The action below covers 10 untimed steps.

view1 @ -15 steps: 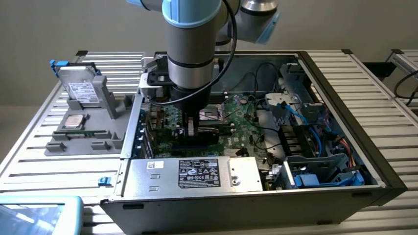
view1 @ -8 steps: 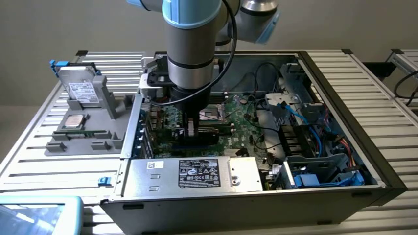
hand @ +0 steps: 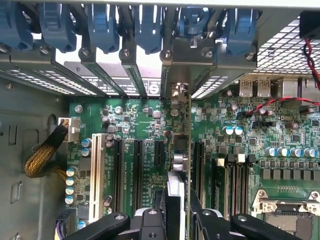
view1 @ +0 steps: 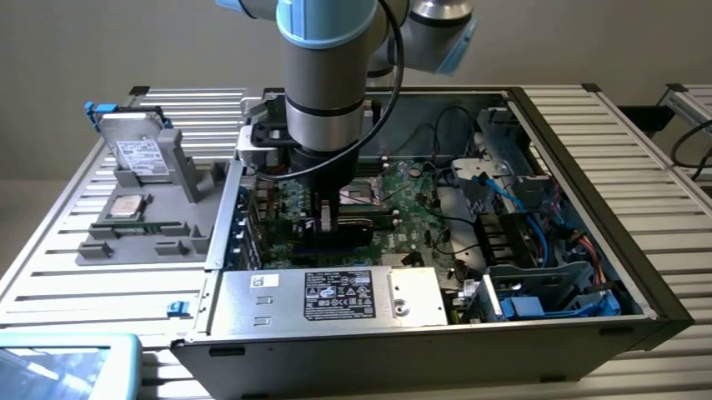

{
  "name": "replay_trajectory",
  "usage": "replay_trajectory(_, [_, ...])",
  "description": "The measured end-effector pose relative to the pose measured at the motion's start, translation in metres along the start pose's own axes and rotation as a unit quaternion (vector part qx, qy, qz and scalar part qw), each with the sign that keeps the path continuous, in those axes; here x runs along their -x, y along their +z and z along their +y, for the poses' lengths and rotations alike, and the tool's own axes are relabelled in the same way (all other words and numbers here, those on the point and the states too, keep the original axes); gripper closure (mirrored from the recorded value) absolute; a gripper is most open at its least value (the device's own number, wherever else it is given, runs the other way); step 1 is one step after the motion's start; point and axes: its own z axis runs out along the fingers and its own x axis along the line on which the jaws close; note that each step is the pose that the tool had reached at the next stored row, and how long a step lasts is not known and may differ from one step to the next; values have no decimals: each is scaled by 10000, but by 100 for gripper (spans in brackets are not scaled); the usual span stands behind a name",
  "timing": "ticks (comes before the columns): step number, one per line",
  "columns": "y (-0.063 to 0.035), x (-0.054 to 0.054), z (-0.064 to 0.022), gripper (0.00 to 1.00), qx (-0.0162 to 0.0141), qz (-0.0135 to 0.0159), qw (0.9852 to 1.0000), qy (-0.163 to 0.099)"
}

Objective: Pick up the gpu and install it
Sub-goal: 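Insert the gpu into the slot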

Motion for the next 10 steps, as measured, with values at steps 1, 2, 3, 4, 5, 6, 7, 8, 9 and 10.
replay_trajectory(1, [0,0,0,72,0,0,10000,-9])
replay_trajectory(2, [0,0,0,72,0,1,10000,-18])
replay_trajectory(3, [0,0,0,72,0,1,10000,-23])
replay_trajectory(4, [0,0,0,72,0,1,10000,-23])
replay_trajectory(5, [0,0,0,72,0,1,10000,-23])
replay_trajectory(6, [0,0,0,72,1,1,10000,-23])
replay_trajectory(7, [1,0,0,72,1,1,10000,-23])
replay_trajectory(8, [1,0,0,72,1,2,10000,-22])
replay_trajectory(9, [2,0,0,72,0,2,10000,-16])
replay_trajectory(10, [2,0,0,72,0,2,10000,-9])
